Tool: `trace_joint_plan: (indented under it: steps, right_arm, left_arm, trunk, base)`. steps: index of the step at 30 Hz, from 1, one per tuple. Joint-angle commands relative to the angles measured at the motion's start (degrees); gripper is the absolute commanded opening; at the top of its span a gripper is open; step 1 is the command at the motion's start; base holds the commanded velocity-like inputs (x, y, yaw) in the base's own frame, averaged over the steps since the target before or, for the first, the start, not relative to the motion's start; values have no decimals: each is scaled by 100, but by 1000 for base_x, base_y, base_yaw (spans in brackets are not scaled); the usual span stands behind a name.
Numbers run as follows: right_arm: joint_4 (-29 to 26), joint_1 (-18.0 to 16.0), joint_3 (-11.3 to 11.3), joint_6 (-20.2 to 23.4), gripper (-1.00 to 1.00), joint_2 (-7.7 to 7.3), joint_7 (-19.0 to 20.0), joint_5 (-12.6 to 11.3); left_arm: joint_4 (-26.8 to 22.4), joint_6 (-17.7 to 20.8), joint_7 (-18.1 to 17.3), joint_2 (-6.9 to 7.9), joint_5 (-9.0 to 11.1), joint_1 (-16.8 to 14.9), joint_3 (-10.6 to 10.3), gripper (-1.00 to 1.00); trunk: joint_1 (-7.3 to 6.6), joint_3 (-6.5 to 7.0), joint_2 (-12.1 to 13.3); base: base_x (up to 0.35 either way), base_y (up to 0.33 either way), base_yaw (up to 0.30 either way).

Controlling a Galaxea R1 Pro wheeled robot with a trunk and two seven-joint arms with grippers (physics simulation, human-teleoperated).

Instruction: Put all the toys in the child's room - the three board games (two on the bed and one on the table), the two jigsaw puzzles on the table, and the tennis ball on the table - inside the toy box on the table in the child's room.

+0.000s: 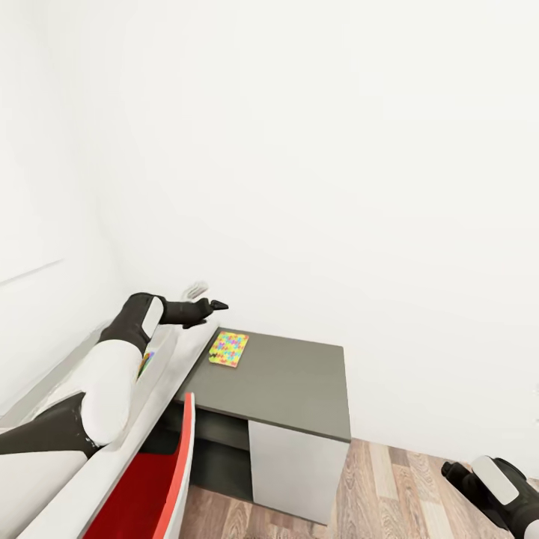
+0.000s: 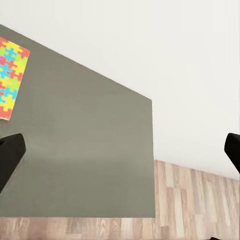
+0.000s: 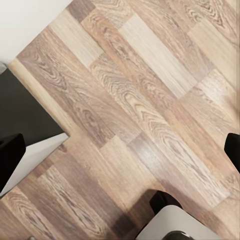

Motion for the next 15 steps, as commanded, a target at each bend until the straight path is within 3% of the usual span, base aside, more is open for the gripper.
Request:
trace_joint_plan:
  steps: [1,7,11,15]
  right_arm:
    - [-13,-4,-11,18,100,0,-43,-46]
    - [-13,-4,-16,18,100,-7,-43,-47]
    - [-14,-3,-12,18,100,-6,-43,-45]
    - [-14,-2,-9,18,100,-4,-43,-44]
  left_arm:
    - [-14,31,70,-9,-49,-8,19,100]
    - [-35,0,826,-86,-25,-21,-75,100]
    - [-38,-19,1134,-169,-22,-31,-88,100]
    - [-41,-38,1580,-366,-35,-35,-97,100]
  trunk:
    - [4,-23,-15]
    - [4,-69,-15]
    - [4,-98,-15]
    - [4,-126,-15]
  base:
    - [0,0,-124]
    - [0,0,-117]
    - [0,0,-94]
    - [0,0,-72]
